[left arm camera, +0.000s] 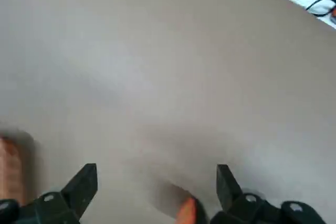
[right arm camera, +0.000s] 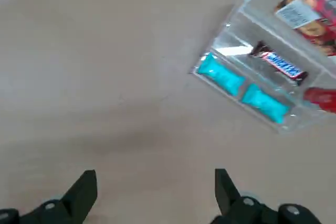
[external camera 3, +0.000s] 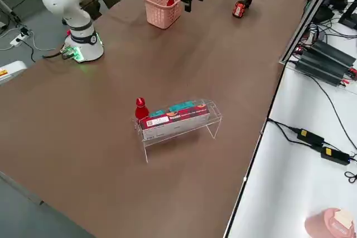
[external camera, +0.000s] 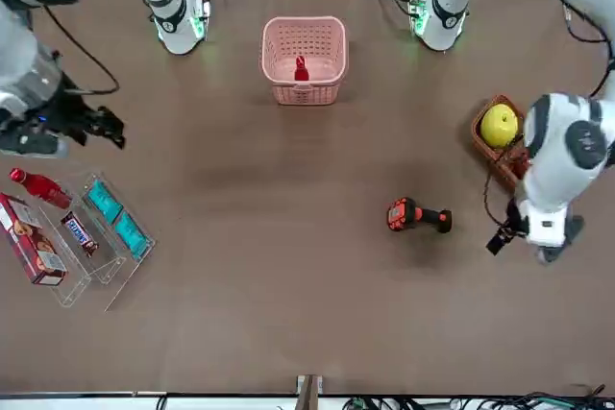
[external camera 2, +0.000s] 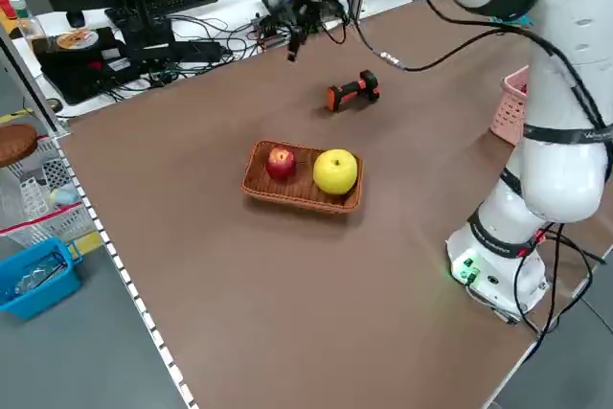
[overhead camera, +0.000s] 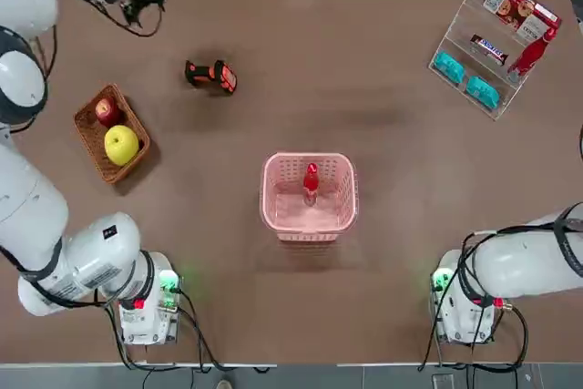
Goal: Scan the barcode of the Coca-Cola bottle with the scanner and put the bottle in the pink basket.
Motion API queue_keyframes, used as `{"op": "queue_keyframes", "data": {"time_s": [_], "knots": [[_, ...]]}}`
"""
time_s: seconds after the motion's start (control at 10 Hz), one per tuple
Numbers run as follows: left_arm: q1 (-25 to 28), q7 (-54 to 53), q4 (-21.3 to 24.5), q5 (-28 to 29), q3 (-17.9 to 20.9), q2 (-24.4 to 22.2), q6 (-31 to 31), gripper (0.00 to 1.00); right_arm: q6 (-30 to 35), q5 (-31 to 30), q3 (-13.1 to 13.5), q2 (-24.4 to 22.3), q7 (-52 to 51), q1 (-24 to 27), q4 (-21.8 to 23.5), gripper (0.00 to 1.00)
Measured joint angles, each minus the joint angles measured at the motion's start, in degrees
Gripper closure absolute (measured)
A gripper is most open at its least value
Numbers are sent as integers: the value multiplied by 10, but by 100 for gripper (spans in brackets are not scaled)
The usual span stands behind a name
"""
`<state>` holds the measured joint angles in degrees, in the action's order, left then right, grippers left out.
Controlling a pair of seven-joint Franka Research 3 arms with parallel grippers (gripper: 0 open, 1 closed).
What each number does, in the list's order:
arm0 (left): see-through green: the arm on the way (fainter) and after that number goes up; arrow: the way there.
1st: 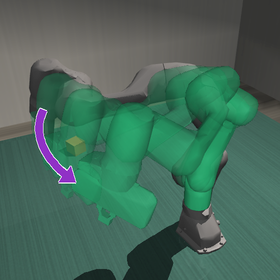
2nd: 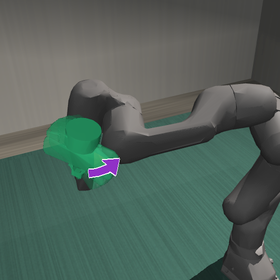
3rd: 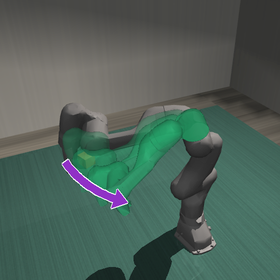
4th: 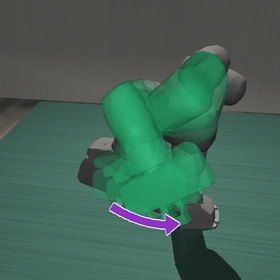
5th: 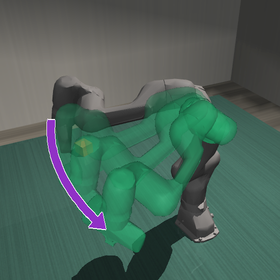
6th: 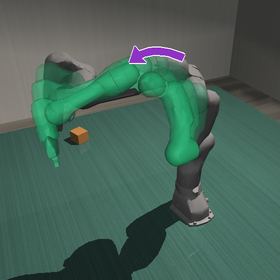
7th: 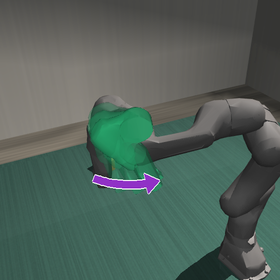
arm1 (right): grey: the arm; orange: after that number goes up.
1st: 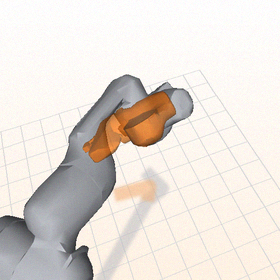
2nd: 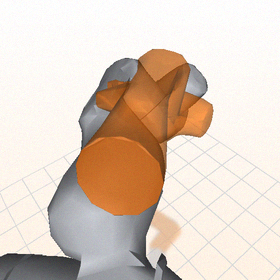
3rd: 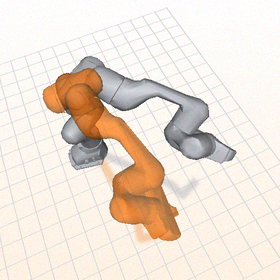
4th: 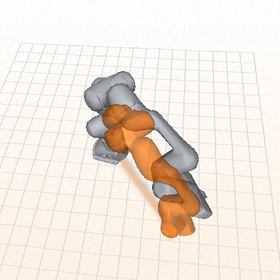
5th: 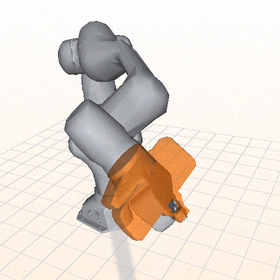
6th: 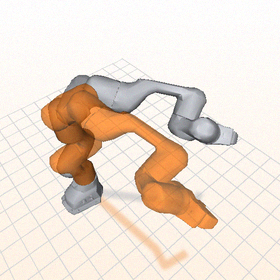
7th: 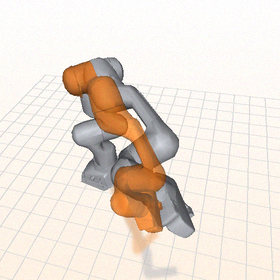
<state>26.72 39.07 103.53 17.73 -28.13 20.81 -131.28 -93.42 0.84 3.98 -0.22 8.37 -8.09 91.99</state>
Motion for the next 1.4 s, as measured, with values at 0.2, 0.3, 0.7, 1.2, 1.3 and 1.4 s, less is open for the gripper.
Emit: {"op": "queue_keyframes", "data": {"time_s": [0.2,0.3,0.7,1.2,1.3,1.4], "knots": [[4,-94,-56,-52,11,-30,102,0,57,0,-1,0,-55,39,-43,1],[3,-113,-91,-61,11,-38,156,0,77,0,0,0,-68,56,-57,1],[4,-245,-189,-82,11,-49,315,0,86,-5,3,6,-79,72,-70,1],[5,-323,-245,-164,46,-109,438,0,78,-6,3,12,-81,82,-72,1],[5,-334,-245,-166,48,-126,451,0,75,-5,2,13,-81,82,-72,1],[4,-354,-245,-166,48,-134,455,0,71,-5,2,13,-81,82,-73,1]]}}
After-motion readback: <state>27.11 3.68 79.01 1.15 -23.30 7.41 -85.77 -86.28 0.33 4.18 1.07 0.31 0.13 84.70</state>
